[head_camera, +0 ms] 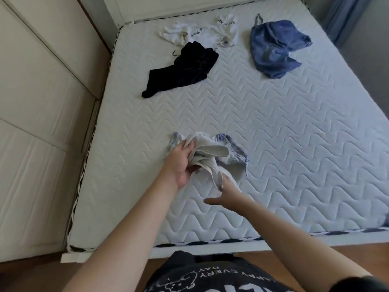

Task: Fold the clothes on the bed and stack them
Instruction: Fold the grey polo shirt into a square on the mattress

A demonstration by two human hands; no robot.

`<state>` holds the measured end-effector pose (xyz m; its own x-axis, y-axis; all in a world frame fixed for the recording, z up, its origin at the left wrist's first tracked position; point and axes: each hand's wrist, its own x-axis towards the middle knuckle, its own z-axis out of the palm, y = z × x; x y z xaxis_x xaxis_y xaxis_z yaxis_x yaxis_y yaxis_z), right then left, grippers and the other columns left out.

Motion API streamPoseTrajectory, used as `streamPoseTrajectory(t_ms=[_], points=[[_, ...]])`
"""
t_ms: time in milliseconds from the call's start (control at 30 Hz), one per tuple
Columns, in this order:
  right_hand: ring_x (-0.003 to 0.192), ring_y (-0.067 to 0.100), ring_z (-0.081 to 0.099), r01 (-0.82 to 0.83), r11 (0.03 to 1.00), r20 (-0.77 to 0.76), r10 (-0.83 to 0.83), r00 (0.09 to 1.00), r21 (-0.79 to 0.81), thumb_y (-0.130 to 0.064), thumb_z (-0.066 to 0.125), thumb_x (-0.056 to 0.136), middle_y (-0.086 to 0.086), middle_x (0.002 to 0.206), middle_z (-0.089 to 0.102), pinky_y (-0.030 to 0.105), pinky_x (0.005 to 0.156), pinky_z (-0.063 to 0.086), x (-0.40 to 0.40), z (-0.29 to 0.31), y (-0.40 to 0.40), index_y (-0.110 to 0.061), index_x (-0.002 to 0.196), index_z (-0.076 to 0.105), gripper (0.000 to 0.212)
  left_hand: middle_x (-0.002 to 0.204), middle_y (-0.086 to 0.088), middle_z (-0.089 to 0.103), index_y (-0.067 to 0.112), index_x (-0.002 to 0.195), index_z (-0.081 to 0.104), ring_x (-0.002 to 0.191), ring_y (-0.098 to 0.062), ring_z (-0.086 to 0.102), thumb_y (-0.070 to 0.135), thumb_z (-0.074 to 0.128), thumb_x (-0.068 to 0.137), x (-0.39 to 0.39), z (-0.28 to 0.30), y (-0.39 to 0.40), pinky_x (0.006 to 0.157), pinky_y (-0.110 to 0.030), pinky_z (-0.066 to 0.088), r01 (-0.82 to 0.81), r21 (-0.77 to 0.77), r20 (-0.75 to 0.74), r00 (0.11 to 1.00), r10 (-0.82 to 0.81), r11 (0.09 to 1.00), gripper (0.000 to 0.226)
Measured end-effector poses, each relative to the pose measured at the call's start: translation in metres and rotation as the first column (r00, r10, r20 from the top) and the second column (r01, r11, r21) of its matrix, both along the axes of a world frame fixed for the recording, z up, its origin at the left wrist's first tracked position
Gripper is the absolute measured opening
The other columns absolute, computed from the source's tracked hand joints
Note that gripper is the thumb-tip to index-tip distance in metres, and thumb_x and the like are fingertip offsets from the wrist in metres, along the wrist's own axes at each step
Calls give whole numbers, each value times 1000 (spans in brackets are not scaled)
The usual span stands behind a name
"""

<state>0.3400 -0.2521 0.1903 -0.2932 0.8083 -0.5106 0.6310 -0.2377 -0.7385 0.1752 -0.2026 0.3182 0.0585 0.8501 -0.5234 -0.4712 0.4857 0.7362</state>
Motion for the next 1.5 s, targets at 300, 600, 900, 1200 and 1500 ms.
streamPoseTrajectory(t_ms=[300,600,900,1200,1500], points=[[91,21,66,368,929,-133,-359,924,51,-9,50,90,-1,94,71,30,74,52,41,52,54,-25,94,70,26,103,-9,73,13,108,65,77,-13,73,28,58,98,-62,39,5,57,-26,55,-13,110,-443,894,61,994,20],[73,9,58,223,935,-88,-206,975,277,-13,54,93,-5,80,65,24,66,46,57,106,64,-20,93,72,20,82,-4,56,25,119,66,60,-14,46,13,45,102,-126,-19,-6,48,-21,42,-59,-107,-670,742,-28,992,30],[72,6,61,140,947,42,-158,987,289,-22,58,91,-11,76,68,21,62,47,31,124,62,-29,84,74,19,85,-1,70,15,91,73,80,-14,61,46,86,68,-152,-39,-23,66,-29,41,339,-235,-809,452,-377,911,40],[67,5,55,-129,942,263,45,964,311,-33,71,85,-1,77,70,4,57,38,-16,135,56,-23,87,76,12,88,-6,62,14,87,67,73,-21,54,37,57,87,-194,-69,-6,65,-32,39,48,-224,-769,605,-206,973,25],[101,22,58,-176,920,463,-7,886,350,-5,53,87,5,111,66,26,77,36,-36,109,60,-21,111,69,33,97,-23,66,-8,103,63,69,-28,66,4,42,91,-260,-89,3,53,-30,56,-324,-117,-619,763,186,939,26]])
